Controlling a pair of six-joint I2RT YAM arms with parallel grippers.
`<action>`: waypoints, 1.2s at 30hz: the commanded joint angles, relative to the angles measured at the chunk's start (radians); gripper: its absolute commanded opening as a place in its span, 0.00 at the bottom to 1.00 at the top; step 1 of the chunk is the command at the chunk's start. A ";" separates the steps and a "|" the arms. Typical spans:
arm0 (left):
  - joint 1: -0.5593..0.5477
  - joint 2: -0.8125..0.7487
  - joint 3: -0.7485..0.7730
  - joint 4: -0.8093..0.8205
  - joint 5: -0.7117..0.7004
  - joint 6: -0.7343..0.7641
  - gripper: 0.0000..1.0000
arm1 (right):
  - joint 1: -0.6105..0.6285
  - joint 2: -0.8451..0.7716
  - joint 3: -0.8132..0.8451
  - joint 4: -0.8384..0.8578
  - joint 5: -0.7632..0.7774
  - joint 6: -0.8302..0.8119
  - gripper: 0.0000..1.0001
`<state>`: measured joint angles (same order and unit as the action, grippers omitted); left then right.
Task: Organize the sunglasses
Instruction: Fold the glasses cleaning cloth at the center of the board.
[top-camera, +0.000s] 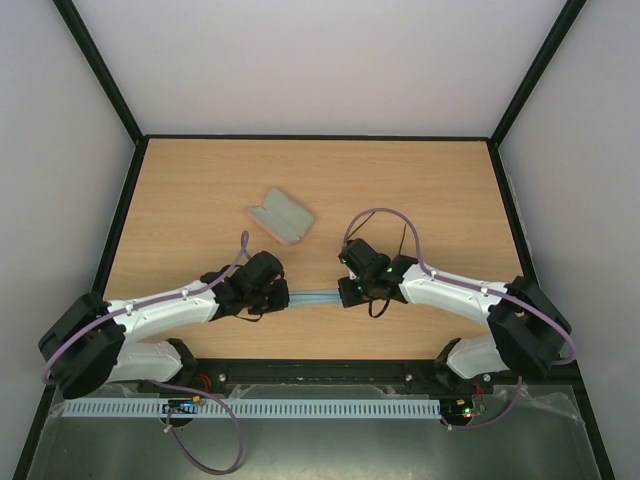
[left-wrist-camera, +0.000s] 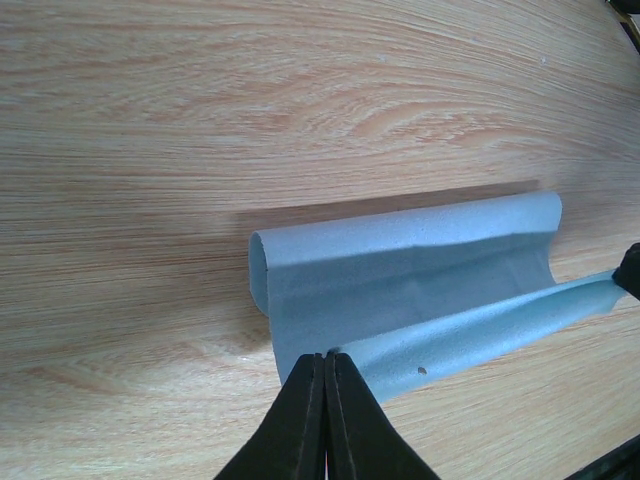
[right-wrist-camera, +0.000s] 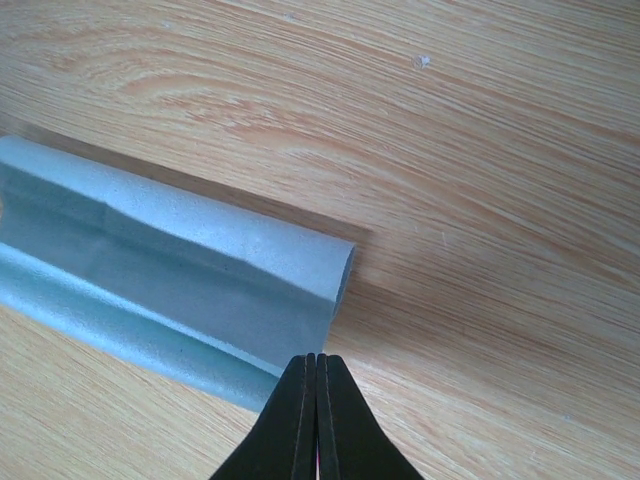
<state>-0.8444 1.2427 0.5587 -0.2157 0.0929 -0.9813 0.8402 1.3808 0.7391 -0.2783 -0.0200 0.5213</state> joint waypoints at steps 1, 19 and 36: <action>-0.001 -0.006 -0.014 -0.053 -0.041 -0.007 0.03 | 0.002 0.000 -0.020 -0.046 0.031 0.003 0.01; 0.000 0.089 0.048 -0.044 -0.068 0.024 0.03 | 0.001 0.084 0.040 -0.033 0.073 -0.028 0.01; 0.020 0.123 0.088 -0.050 -0.074 0.050 0.03 | 0.002 0.129 0.100 -0.041 0.106 -0.059 0.02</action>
<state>-0.8364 1.3529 0.6231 -0.2276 0.0425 -0.9497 0.8402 1.4925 0.8127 -0.2638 0.0540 0.4782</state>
